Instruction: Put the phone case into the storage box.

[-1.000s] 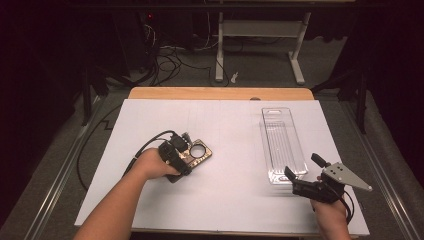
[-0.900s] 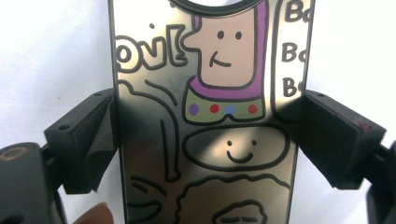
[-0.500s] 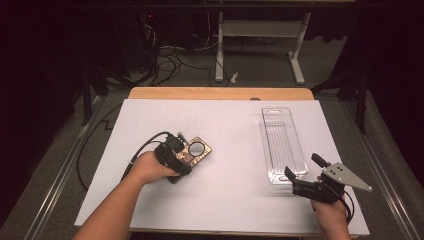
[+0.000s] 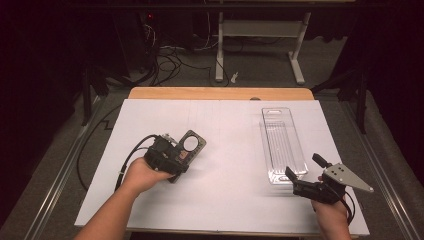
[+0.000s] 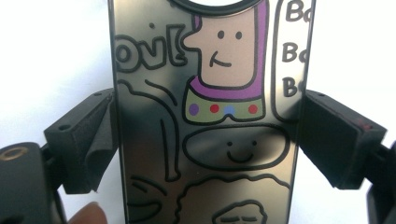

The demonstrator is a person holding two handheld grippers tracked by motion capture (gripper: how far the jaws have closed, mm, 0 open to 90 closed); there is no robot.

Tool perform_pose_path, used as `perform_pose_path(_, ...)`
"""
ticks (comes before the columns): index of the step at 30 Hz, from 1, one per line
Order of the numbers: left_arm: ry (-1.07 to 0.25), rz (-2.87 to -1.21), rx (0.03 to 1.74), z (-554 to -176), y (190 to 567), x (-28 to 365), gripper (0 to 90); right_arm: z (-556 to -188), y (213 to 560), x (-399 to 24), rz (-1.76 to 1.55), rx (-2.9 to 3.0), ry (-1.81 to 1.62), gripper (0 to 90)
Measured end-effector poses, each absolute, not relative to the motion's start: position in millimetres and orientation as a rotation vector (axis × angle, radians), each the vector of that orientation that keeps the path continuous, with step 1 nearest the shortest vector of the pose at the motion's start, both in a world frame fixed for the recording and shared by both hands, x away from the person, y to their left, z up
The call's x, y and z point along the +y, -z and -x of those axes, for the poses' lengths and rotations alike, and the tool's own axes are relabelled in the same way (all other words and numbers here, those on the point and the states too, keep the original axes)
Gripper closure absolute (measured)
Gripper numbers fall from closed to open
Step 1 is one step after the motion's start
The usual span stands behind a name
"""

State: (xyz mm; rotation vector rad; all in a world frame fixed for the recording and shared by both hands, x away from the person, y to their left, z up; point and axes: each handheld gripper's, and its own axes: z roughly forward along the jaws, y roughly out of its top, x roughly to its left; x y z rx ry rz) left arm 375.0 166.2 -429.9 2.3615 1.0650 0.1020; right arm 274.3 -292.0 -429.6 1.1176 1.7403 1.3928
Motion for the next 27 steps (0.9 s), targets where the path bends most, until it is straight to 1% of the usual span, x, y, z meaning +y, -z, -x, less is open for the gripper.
perform_pose_path(10, -0.204, -2.174, 1.052, -352.2, 430.3, 183.5, 13.2, -274.4, 429.1, -291.3, -1.120, 1.736, -1.396, 0.2)
perform_pose_path(12, -0.201, -2.146, 1.040, -350.8, 432.3, 185.9, 13.2, -274.3, 429.5, -290.3, -1.116, 1.740, -1.394, 0.2)
perform_pose_path(14, -0.232, -2.119, 1.039, -350.7, 435.1, 187.5, 13.2, -274.5, 430.1, -289.7, -1.116, 1.746, -1.391, 0.2)
perform_pose_path(16, -0.217, -2.086, 1.033, -352.2, 438.0, 189.5, 13.2, -274.5, 430.0, -289.6, -1.112, 1.746, -1.392, 0.2)
perform_pose_path(27, -0.256, -1.972, 0.989, -347.9, 443.7, 197.1, 13.2, -276.5, 430.8, -289.8, -1.110, 1.745, -1.366, 0.2)
